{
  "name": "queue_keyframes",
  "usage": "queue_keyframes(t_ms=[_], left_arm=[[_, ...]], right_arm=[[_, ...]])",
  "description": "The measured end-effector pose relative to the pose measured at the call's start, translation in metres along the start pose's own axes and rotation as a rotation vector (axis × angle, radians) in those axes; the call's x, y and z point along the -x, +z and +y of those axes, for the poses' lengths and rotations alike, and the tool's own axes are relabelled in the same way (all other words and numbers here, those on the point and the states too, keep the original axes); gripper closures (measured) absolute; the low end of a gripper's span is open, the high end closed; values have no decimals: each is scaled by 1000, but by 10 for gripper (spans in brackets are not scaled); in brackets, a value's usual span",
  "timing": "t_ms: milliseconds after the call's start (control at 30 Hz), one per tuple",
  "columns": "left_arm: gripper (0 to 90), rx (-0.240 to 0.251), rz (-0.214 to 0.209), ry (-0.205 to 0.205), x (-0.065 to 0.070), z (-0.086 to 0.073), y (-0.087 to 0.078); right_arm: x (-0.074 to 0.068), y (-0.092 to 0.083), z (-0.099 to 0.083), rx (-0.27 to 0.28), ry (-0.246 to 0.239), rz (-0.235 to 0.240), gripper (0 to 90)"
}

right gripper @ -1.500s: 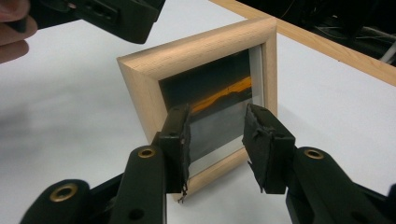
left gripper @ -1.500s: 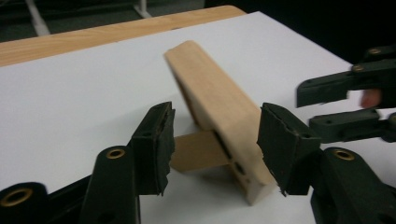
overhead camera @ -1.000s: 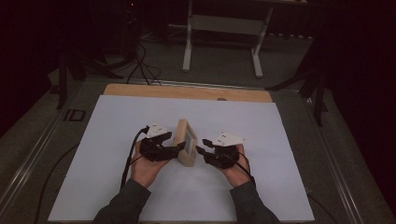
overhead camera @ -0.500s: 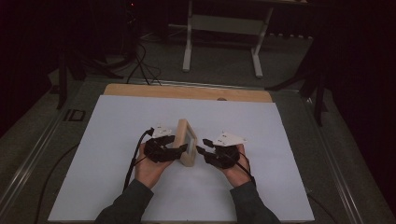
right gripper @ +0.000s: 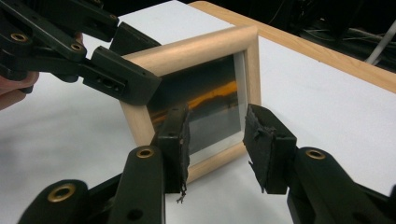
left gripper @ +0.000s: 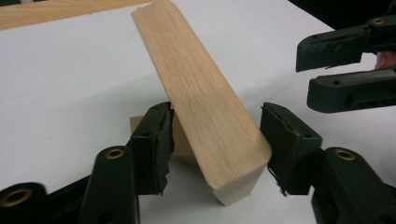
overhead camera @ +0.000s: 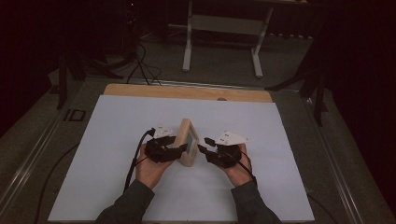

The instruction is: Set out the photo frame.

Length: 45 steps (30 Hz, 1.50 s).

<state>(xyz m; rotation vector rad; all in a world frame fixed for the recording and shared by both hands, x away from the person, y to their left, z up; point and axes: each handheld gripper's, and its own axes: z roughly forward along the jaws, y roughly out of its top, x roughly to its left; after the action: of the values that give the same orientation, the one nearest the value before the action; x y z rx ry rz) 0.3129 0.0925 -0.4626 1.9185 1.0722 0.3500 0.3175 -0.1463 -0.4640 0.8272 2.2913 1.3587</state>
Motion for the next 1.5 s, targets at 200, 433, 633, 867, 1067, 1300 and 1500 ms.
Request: queue_keyframes(t_ms=[200,433,633,867,1067,1300,1500], left_arm=[[501,2,-6,5,1,0,0],[568,14,5,37,3,0,-2],[583,19,-2,72,7,0,-2],[588,22,-16,88,8,0,-2],[594,27,-31,131,11,-1,-1],[597,27,-33,159,15,-1,-1],[597,24,-44,180,18,-3,0]], right_arm=[[3,-3,1,10,6,-11,598],[6,-7,2,21,16,-21,588],[9,-10,4,36,31,-37,586],[10,-11,11,61,35,-54,584],[17,-7,20,85,58,-66,607],[27,4,33,90,74,-98,813],[28,17,39,78,63,-103,895]])
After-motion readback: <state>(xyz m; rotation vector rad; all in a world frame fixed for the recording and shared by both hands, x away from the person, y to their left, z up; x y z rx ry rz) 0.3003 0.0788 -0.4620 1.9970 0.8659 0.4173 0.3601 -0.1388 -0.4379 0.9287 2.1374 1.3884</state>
